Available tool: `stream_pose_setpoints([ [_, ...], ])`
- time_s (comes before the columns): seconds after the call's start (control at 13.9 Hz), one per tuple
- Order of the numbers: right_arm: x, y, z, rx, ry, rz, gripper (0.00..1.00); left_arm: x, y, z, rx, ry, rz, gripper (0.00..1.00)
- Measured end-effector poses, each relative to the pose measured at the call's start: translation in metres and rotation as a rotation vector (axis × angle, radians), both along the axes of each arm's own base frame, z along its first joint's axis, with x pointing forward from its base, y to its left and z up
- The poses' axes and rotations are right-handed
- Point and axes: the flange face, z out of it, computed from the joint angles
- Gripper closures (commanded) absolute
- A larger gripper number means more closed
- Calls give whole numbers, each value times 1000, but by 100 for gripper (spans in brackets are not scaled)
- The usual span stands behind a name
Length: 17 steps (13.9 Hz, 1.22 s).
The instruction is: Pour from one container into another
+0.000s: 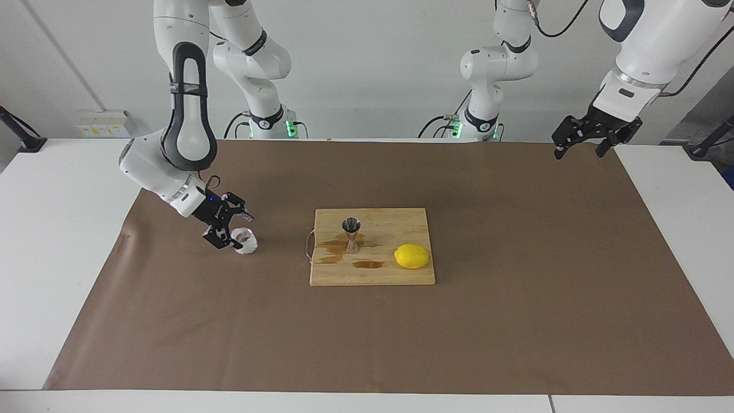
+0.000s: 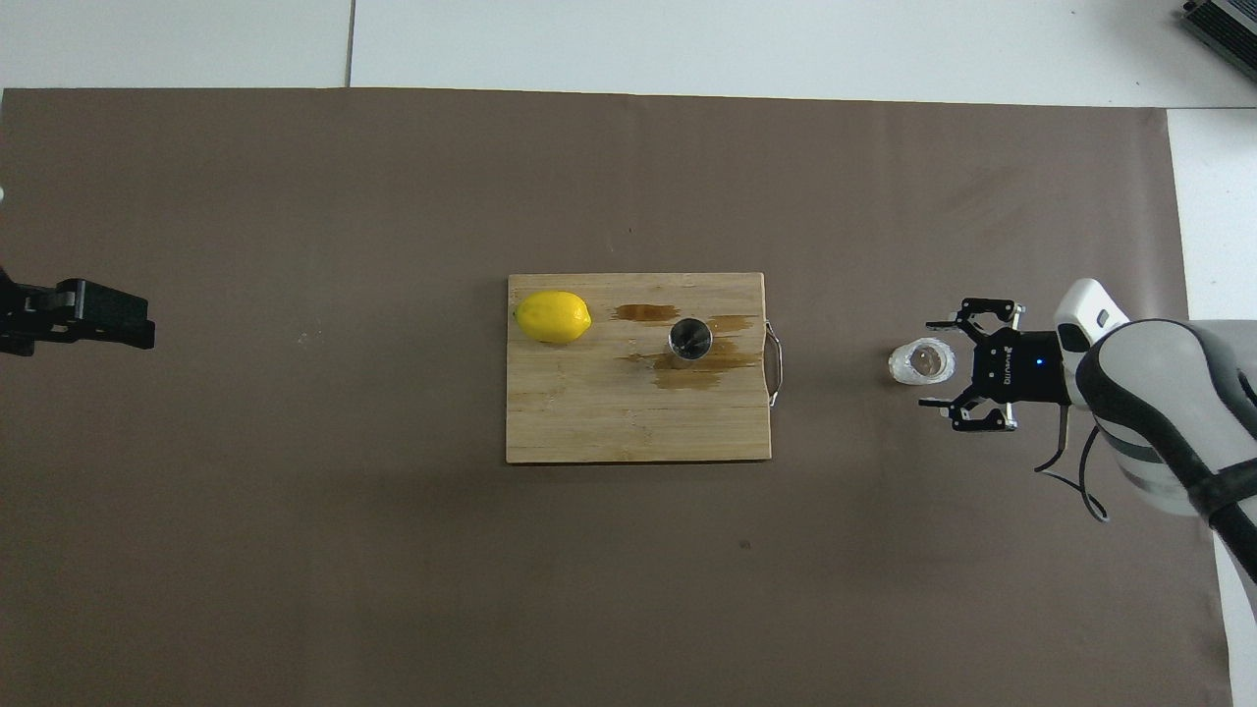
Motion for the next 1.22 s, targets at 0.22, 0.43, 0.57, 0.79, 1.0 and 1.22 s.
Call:
stream_pose_setpoints([
  [0.22,-2,4,49,-22,70,-132,0,0,0,0,0,0,0,0],
  [0.43,-3,1,71,-110,189,-316,0,0,0,0,0,0,0,0],
  [0.57,0,2,83,-215,262,-461,0,0,0,0,0,0,0,0],
  [0.79,1,14,93,-267,345,-636,0,0,0,0,0,0,0,0],
  [1.0,-5,15,93,-305,465,-808,0,0,0,0,0,0,0,0],
  [1.22,-9,24,112,-378,597,-1010,0,0,0,0,0,0,0,0],
])
